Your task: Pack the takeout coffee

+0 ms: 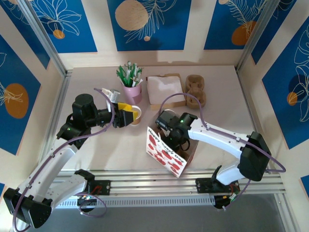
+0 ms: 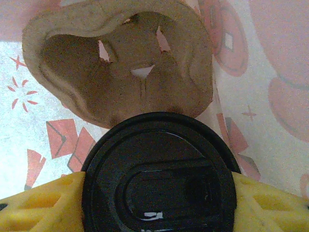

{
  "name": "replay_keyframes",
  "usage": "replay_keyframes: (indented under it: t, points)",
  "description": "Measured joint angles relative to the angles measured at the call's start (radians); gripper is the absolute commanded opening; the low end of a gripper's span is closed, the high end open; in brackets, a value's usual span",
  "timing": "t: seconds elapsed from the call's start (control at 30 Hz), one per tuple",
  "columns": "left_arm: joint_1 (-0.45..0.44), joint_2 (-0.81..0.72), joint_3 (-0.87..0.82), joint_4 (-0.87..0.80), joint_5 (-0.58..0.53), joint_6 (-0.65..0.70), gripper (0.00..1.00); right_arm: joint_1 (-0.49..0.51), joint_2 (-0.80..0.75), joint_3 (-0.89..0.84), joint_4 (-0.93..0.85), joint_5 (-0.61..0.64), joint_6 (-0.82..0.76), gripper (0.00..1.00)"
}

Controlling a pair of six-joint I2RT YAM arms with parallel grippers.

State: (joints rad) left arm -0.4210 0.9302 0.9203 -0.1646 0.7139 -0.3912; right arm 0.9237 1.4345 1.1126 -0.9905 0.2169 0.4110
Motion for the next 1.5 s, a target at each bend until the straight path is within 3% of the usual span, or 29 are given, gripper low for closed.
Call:
replay_keyframes:
  t: [1.5]
  points:
    - [0.000,0.000,0.000,-0.016,0.000,0.007,0.71,0.021,-0.207,0.440,-0.229,0.016,-0.126,0.43]
